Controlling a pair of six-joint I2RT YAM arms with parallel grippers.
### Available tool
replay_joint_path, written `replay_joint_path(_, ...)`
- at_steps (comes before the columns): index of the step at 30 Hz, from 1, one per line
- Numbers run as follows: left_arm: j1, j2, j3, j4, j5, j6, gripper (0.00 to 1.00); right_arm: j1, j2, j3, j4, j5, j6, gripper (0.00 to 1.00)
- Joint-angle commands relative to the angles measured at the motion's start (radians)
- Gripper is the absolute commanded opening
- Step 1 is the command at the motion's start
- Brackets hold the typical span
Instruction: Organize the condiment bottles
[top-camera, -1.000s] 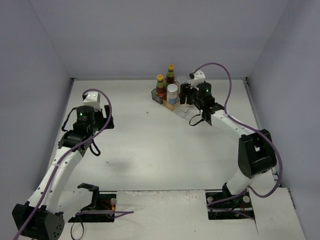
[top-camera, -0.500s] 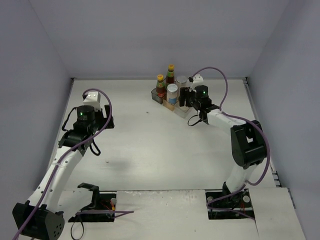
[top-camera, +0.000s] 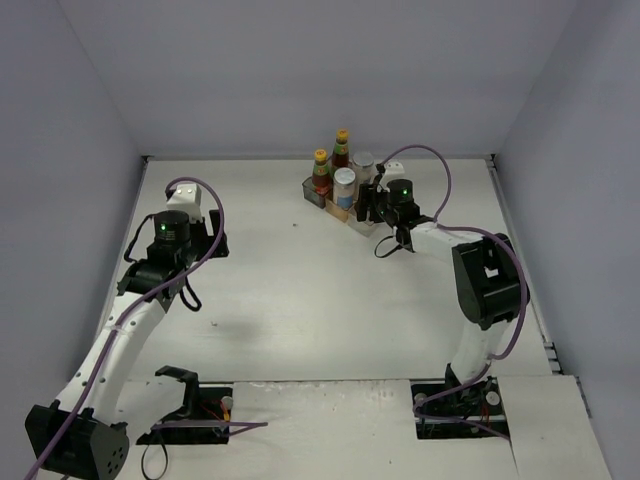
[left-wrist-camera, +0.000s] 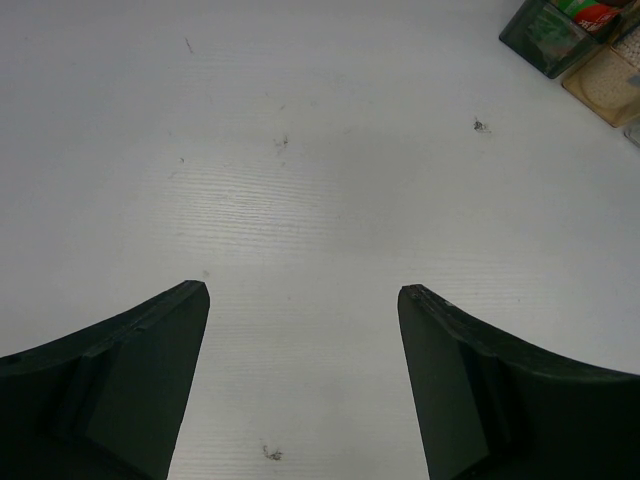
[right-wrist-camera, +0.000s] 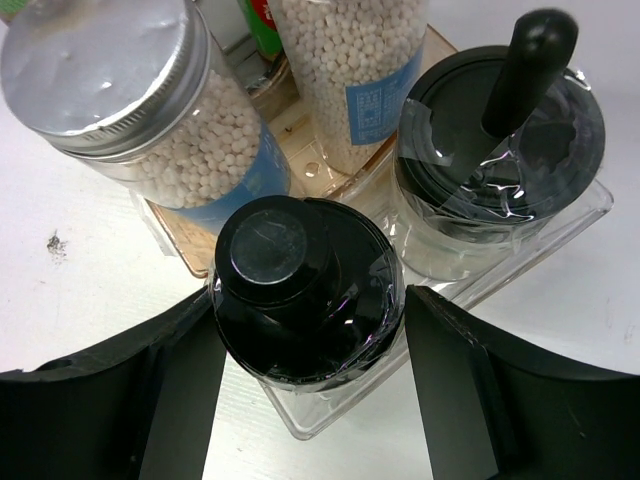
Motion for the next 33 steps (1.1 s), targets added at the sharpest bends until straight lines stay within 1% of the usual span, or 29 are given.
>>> replay_joint_path(1, 0.008, 0.001, 0.024, 0.05, -0.004, 0.0, 0.77, -0.004, -0.018, 0.017, 0.146, -0.026, 0.028, 0.03)
replay_joint_path(3, 0.008, 0.001, 0.024, 0.05, -0.006, 0.0, 0.77, -0.004, -0.013, 0.017, 0.145, -0.026, 0.028, 0.17)
replay_joint_path(4, 0.008, 0.001, 0.025, 0.048, -0.006, 0.0, 0.77, -0.004, -0.013, 0.015, 0.145, -0.029, 0.03, 0.32)
replay_joint_path(6, 0.008, -0.001, 0.025, 0.048, -0.006, 0.0, 0.77, -0.004, -0.018, 0.013, 0.143, -0.035, 0.028, 0.47)
replay_joint_path(7, 0.008, -0.001, 0.024, 0.05, -0.006, 0.0, 0.77, -0.004, -0.021, 0.013, 0.14, -0.036, 0.027, 0.57)
replay_joint_path(9, 0.008, -0.002, 0.024, 0.05, -0.006, 0.0, 0.77, -0.004, -0.034, 0.01, 0.135, -0.038, 0.027, 0.65)
replay_joint_path(10, 0.008, -0.004, 0.024, 0.048, -0.006, 0.0, 0.77, -0.004, -0.039, 0.009, 0.134, -0.038, 0.024, 0.73)
replay_joint_path(13, 0.008, -0.005, 0.025, 0.05, -0.006, 0.0, 0.77, -0.004, -0.065, 0.01, 0.113, -0.029, 0.011, 0.83)
replay_joint_path(15, 0.009, -0.007, 0.024, 0.048, -0.006, 0.001, 0.77, -0.002, -0.096, 0.012, 0.091, -0.029, 0.005, 0.87)
replay_joint_path(19, 0.009, -0.01, 0.024, 0.048, -0.006, 0.0, 0.77, -0.001, -0.163, 0.012, 0.05, -0.029, -0.002, 0.91)
replay_joint_path(24, 0.008, -0.018, 0.025, 0.047, -0.006, 0.0, 0.77, -0.001, -0.324, 0.004, -0.047, -0.006, -0.022, 0.96)
replay_joint_path(25, 0.008, -0.021, 0.024, 0.048, -0.007, 0.0, 0.77, -0.002, -0.378, 0.006, -0.091, 0.008, -0.025, 0.97)
replay_joint_path(27, 0.008, -0.022, 0.025, 0.047, -0.01, 0.003, 0.77, -0.001, -0.433, 0.021, -0.157, 0.031, -0.029, 0.99)
replay_joint_path(28, 0.008, -0.027, 0.024, 0.047, -0.015, 0.003, 0.77, -0.002, -0.459, 0.024, -0.217, 0.057, -0.027, 1.0)
replay_joint_path(29, 0.008, -0.028, 0.024, 0.047, -0.017, 0.003, 0.77, -0.001, -0.52, 0.024, -0.243, 0.072, -0.027, 1.0)
replay_joint_path(31, 0.008, -0.033, 0.025, 0.047, -0.017, 0.003, 0.77, -0.001, -0.582, 0.018, -0.32, 0.094, -0.021, 1.0)
replay_joint_path(33, 0.008, -0.033, 0.024, 0.047, -0.012, 0.001, 0.77, -0.002, -0.668, 0.017, -0.377, 0.16, -0.012, 1.0)
